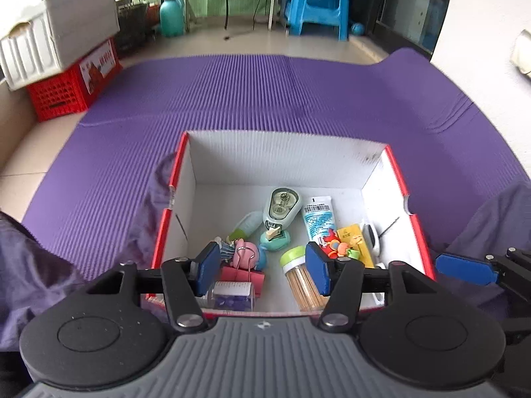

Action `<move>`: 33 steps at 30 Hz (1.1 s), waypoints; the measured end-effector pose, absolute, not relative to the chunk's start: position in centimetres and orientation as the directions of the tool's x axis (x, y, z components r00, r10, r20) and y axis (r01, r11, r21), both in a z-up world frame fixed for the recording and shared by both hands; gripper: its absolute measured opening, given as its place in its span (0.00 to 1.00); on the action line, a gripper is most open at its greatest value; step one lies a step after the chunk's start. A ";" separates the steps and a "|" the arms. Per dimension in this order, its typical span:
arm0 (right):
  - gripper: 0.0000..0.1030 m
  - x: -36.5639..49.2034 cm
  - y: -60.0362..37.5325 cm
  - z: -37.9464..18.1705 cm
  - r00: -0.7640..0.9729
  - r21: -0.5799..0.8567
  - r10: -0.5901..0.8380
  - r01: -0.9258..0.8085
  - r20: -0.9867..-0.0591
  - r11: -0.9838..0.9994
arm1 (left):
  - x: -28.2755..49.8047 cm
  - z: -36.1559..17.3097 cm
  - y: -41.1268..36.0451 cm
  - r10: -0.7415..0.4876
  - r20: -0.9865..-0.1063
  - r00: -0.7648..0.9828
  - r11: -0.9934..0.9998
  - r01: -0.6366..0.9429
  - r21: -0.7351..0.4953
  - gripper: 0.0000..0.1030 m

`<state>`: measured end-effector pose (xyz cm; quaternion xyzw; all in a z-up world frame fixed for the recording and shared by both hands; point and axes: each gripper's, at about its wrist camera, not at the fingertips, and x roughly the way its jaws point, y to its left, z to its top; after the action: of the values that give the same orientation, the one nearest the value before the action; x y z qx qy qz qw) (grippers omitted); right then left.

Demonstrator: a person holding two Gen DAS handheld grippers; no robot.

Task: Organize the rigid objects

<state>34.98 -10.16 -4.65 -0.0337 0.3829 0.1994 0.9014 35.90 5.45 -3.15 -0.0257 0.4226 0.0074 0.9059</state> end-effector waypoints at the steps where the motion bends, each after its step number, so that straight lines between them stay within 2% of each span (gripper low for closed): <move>1: 0.57 34.5 -10.3 -4.3 0.631 0.091 0.336 -0.387 -0.699 0.917 | 35.3 -2.7 5.4 -0.009 -0.760 0.650 0.998 -0.036 -0.043 0.60; 16: 0.63 28.4 -12.3 -0.7 0.679 0.111 0.385 -0.411 -0.625 0.905 | 27.0 1.6 4.9 -0.002 -0.685 0.729 0.999 -0.035 -0.040 0.61; 20: 0.69 27.1 -12.8 -0.2 0.683 0.121 0.402 -0.421 -0.610 0.899 | 25.3 2.2 5.0 0.005 -0.670 0.742 0.998 -0.047 -0.044 0.61; 21: 0.69 26.7 -12.9 -0.1 0.686 0.120 0.403 -0.422 -0.606 0.899 | 24.9 2.4 5.0 0.007 -0.667 0.745 0.998 -0.049 -0.044 0.63; 23: 0.69 26.0 -13.1 0.2 0.691 0.118 0.405 -0.425 -0.598 0.898 | 23.9 2.6 5.0 0.009 -0.659 0.752 0.998 -0.050 -0.044 0.75; 25: 0.73 25.3 -13.3 0.4 0.696 0.122 0.412 -0.428 -0.588 0.896 | 23.2 2.8 4.9 0.014 -0.647 0.762 0.998 -0.053 -0.041 0.76; 27: 0.82 24.5 -13.6 0.6 0.701 0.132 0.424 -0.432 -0.574 0.892 | 22.3 2.8 4.8 0.005 -0.642 0.767 0.998 -0.043 -0.044 0.77; 29: 0.88 23.8 -13.9 0.7 0.711 0.145 0.430 -0.427 -0.556 0.893 | 21.6 2.8 4.6 0.011 -0.639 0.769 0.998 -0.045 -0.036 0.84; 31: 0.92 23.2 -14.3 0.8 0.719 0.158 0.435 -0.421 -0.542 0.893 | 21.0 2.7 4.2 0.018 -0.634 0.773 0.999 -0.041 -0.022 0.85; 33: 1.00 22.7 -14.9 1.0 0.724 0.176 0.446 -0.421 -0.527 0.890 | 20.3 2.6 4.1 0.027 -0.630 0.776 0.999 -0.046 -0.014 0.85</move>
<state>22.65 -14.86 0.96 0.0220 0.2893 0.2334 0.9281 20.29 4.06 2.62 -0.0142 0.3343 0.0193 0.9422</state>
